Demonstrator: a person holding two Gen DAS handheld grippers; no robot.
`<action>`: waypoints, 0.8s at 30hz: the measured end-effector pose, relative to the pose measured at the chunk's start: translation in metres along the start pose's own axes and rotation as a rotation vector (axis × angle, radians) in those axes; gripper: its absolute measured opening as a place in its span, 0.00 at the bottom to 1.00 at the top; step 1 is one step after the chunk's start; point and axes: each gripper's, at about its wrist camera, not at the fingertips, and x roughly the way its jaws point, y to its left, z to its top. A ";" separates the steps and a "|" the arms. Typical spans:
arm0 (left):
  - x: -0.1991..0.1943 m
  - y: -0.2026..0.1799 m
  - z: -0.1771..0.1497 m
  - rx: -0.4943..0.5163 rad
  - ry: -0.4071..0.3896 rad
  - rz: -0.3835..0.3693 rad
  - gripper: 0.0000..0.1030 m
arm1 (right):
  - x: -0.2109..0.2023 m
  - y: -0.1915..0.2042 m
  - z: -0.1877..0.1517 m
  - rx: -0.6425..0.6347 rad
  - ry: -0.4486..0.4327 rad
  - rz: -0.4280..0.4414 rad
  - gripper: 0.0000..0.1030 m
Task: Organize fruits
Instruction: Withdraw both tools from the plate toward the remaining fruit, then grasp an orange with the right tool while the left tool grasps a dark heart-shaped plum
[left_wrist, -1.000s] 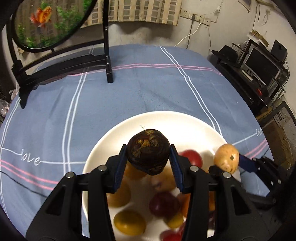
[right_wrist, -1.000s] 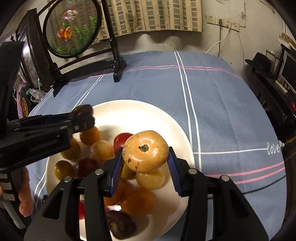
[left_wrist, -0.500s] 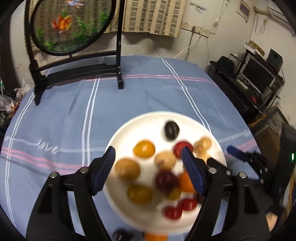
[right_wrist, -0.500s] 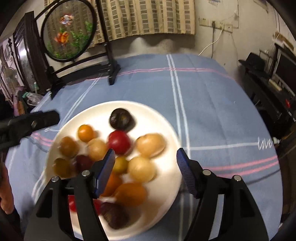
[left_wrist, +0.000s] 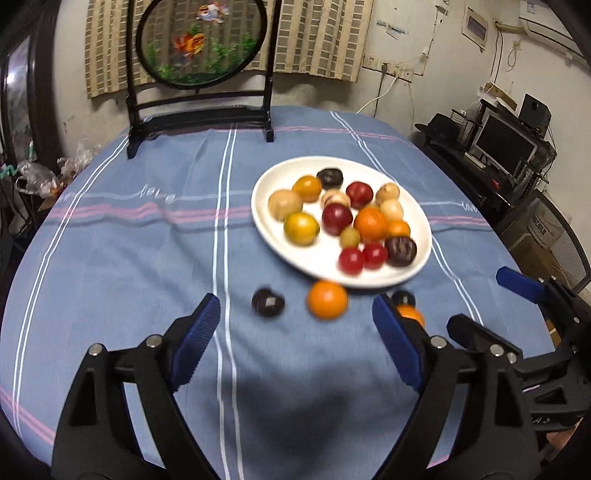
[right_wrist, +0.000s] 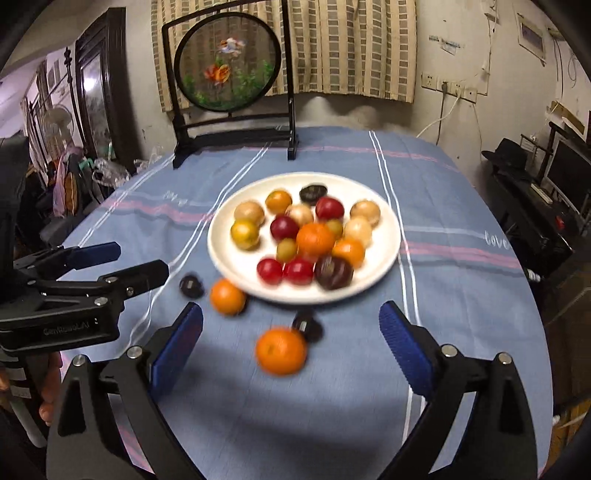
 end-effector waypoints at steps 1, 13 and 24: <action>-0.002 0.001 -0.004 -0.002 0.006 -0.003 0.84 | -0.001 0.002 -0.005 0.004 0.013 0.002 0.94; -0.022 0.014 -0.032 -0.024 -0.004 0.009 0.84 | 0.014 0.002 -0.028 0.054 0.080 0.026 0.94; -0.006 0.036 -0.032 -0.069 0.046 0.027 0.84 | 0.089 -0.001 -0.030 0.067 0.188 0.038 0.47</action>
